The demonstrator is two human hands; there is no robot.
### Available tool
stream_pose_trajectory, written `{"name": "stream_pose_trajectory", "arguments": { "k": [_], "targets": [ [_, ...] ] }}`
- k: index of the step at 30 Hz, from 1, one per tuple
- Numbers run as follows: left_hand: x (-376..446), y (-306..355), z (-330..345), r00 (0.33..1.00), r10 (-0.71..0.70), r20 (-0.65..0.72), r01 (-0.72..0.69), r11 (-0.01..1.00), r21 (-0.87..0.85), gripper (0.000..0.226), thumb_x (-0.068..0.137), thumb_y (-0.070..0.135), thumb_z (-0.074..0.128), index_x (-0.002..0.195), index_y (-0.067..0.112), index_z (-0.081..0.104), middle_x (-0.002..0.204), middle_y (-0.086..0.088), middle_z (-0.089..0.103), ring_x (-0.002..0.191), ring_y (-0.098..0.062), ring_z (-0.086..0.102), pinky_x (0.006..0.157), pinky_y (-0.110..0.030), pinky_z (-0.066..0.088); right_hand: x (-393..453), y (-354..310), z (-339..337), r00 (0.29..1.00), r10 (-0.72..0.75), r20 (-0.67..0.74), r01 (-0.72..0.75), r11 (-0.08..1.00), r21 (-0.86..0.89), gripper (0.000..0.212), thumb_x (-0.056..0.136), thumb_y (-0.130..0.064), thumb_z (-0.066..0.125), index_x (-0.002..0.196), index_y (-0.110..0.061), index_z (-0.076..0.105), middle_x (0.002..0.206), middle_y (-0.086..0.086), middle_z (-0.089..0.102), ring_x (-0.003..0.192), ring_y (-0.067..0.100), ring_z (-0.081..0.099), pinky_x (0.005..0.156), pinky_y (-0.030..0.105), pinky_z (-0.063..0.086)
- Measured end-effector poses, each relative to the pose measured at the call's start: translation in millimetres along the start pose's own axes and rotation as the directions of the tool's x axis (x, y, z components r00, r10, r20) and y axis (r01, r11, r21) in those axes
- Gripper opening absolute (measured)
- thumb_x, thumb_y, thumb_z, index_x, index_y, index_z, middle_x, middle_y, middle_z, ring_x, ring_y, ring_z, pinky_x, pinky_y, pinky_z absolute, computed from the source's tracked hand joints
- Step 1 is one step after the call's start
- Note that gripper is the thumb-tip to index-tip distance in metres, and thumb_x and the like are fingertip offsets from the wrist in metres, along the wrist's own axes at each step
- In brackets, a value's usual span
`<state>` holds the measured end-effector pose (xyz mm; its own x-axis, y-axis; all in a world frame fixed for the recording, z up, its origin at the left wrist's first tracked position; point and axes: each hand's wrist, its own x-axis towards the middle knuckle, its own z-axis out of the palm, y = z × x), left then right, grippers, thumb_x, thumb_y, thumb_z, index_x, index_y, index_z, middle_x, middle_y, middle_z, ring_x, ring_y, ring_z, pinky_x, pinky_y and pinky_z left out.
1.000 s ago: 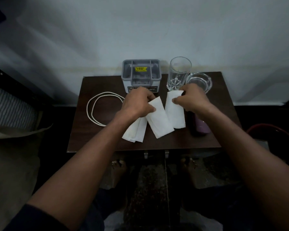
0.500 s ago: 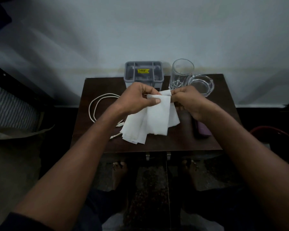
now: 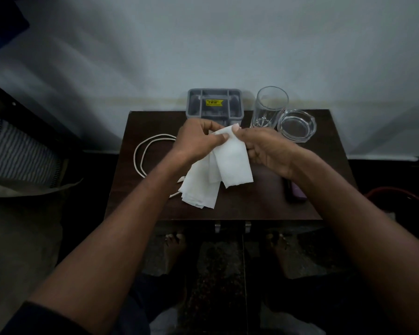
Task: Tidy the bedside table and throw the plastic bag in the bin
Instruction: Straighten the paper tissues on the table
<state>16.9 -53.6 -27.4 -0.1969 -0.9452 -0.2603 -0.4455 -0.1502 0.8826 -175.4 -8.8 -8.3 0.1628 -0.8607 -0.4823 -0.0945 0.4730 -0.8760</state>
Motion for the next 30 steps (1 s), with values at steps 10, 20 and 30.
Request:
{"name": "stream_pose_trajectory", "arguments": {
  "k": [10, 20, 30],
  "targets": [
    [-5, -21, -22, 0.988, -0.044, -0.15, 0.115, 0.855, 0.506, 0.015, 0.092, 0.04, 0.075, 0.096, 0.028, 0.082, 0.099, 0.003, 0.082, 0.09, -0.02, 0.077, 0.083, -0.039, 0.063, 26, 23, 16, 0.936, -0.017, -0.352, -0.14, 0.898, -0.417, 0.025, 0.074, -0.007, 0.051, 0.091, 0.009, 0.062, 0.079, 0.021, 0.059, 0.077, 0.025, 0.054, 0.063, 0.048, 0.048],
    [-10, -38, -18, 0.983, -0.128, -0.13, 0.183, 0.682, 0.708, 0.038, 0.078, 0.057, 0.078, 0.077, 0.021, 0.068, 0.09, -0.005, 0.071, 0.091, -0.031, 0.069, 0.067, -0.036, 0.044, 26, 16, 41, 0.918, 0.257, -0.303, -0.314, 0.936, -0.157, 0.025, 0.104, 0.005, 0.045, 0.119, 0.002, 0.065, 0.099, 0.01, 0.066, 0.078, 0.019, 0.062, 0.058, 0.031, 0.047],
    [-12, -32, -17, 0.976, -0.197, -0.088, 0.214, 0.821, 0.53, 0.011, 0.084, 0.037, 0.079, 0.076, 0.031, 0.074, 0.104, 0.002, 0.078, 0.102, -0.025, 0.072, 0.088, -0.041, 0.06, 33, 19, 46, 0.896, 0.326, -0.303, -0.376, 0.918, -0.125, 0.027, 0.104, 0.003, 0.048, 0.128, -0.001, 0.06, 0.116, 0.013, 0.068, 0.089, 0.022, 0.064, 0.074, 0.04, 0.054]
  ]
}}
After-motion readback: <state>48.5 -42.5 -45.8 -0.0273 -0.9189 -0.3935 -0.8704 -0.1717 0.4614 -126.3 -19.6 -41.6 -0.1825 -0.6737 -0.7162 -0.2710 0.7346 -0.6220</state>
